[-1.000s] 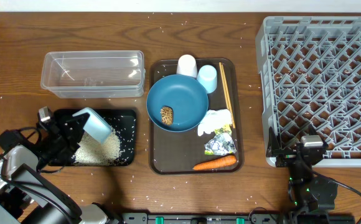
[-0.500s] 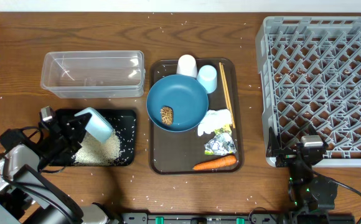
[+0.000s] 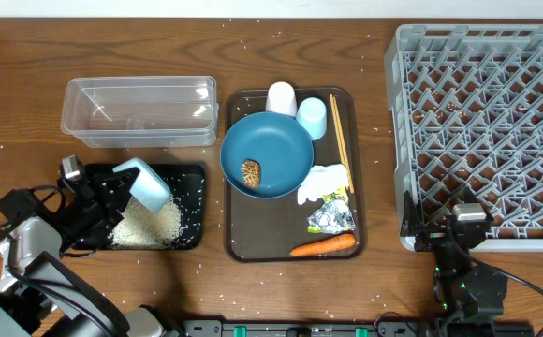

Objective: Sort waste into correct bins and load items into the dishwasher rack
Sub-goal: 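Tilt the white bowl with the left gripper, dumping rice onto black tray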

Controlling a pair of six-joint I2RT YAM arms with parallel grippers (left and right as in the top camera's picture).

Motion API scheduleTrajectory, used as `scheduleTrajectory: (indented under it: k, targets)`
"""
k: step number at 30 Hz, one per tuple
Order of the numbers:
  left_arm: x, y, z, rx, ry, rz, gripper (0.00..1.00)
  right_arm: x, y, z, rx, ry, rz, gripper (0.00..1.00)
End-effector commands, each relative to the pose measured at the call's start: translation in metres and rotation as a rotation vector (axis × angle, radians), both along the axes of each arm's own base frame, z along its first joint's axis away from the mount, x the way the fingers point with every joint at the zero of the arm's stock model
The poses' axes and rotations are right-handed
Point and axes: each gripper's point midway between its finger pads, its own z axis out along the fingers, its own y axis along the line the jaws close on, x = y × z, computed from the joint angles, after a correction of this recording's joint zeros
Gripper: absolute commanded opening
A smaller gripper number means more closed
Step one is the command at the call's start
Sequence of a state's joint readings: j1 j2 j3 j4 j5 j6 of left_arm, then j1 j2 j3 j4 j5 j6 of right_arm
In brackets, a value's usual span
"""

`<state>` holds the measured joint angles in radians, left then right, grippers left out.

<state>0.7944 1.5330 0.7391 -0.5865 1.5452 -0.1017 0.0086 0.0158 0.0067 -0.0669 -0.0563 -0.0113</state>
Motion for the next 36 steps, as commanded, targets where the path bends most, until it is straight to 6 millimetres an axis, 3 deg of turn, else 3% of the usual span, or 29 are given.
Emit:
scheduleTrajectory:
  k: [1,7,9,11,12,15,20,26,29,31,34,36]
  targets:
    - [0.000,-0.002,0.009,0.002,-0.040,-0.007,0.06,0.000,-0.002,-0.001,-0.001,0.004,-0.008,0.99]
    - [0.002,-0.001,0.010,0.015,-0.052,-0.009,0.06,0.000,-0.002,-0.001,-0.001,0.004,-0.008,0.99]
    - [0.007,0.006,0.000,0.109,-0.054,0.002,0.06,0.000,-0.002,-0.001,-0.001,0.004,-0.008,0.99]
    - [0.010,0.012,-0.014,0.076,0.094,0.040,0.06,0.000,-0.002,-0.001,-0.001,0.004,-0.008,0.99]
    - [0.010,0.012,-0.012,0.023,0.125,0.046,0.06,0.000,-0.002,-0.001,-0.001,0.004,-0.008,0.99]
    - [0.015,0.012,0.015,-0.053,0.004,0.007,0.06,0.000,-0.002,-0.001,-0.001,0.004,-0.008,0.99]
    - [0.018,0.014,0.020,-0.152,0.100,0.016,0.06,0.000,-0.002,-0.001,-0.001,0.004,-0.008,0.99]
    - [0.015,-0.007,0.043,-0.125,0.076,-0.036,0.06,0.000,-0.002,-0.001,-0.001,0.004,-0.008,0.99]
    - [0.017,-0.014,0.055,0.036,-0.048,-0.046,0.06,0.000,-0.002,-0.001,-0.001,0.004,-0.007,0.99]
    - [0.022,-0.008,0.045,0.171,-0.055,0.005,0.06,0.000,-0.002,-0.001,-0.001,0.004,-0.008,0.99]
    - [0.020,-0.005,0.018,0.179,0.094,0.051,0.06,0.000,-0.002,-0.001,-0.001,0.004,-0.008,0.99]
    - [0.019,-0.008,0.014,0.174,0.098,0.034,0.06,0.000,-0.002,-0.001,-0.001,0.004,-0.008,0.99]
